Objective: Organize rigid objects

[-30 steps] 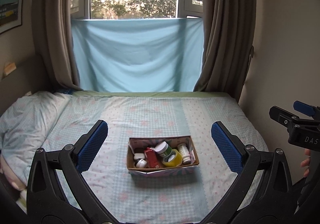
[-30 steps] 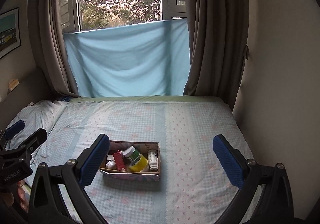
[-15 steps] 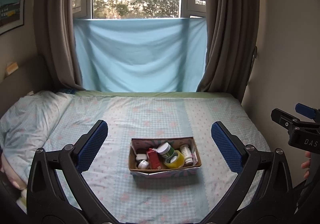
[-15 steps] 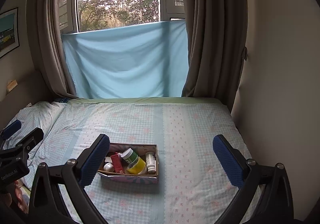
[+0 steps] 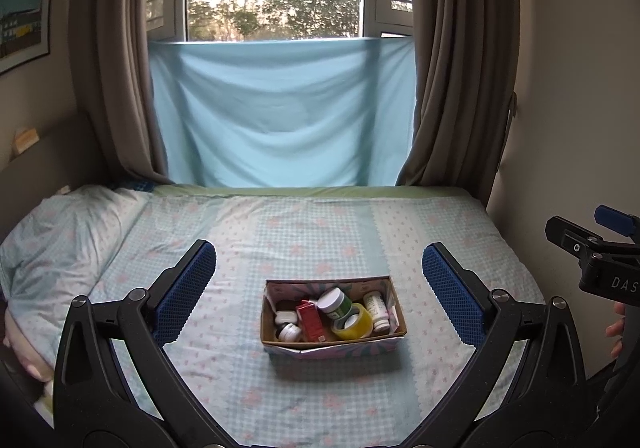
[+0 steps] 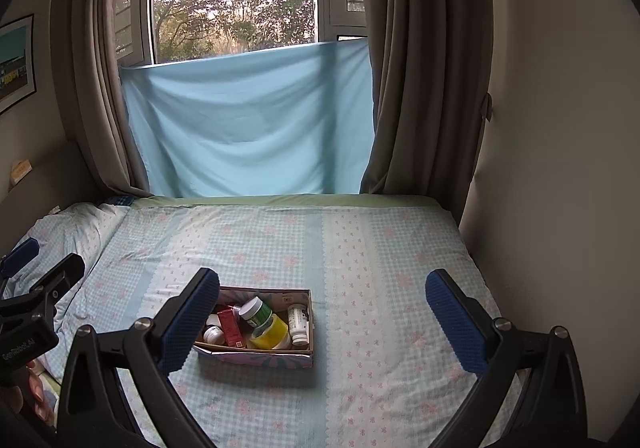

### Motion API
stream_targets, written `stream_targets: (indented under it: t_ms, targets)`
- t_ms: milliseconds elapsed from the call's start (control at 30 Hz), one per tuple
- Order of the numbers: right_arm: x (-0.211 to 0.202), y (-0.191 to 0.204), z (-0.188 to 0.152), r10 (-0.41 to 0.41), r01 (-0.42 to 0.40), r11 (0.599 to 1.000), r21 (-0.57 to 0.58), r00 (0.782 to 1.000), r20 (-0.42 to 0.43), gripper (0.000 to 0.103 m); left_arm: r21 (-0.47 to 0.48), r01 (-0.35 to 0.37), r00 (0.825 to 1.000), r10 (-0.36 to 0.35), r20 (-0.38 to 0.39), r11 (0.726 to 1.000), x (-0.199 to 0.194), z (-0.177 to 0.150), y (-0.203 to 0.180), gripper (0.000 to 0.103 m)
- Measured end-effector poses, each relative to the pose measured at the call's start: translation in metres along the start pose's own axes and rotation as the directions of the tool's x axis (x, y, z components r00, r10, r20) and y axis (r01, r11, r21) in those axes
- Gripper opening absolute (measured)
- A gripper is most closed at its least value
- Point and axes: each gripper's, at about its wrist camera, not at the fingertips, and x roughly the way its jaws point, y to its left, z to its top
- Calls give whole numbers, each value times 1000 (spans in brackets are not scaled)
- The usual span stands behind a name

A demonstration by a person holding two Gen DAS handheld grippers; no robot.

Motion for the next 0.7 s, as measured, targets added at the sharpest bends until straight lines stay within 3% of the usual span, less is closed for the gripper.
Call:
stream_targets:
  t_ms: [700]
  targets:
    - [-5,-4,-8,2,-2,1000,14,1000,-1,103,25,-48,997,46,61,999,-17,-9,-4,103]
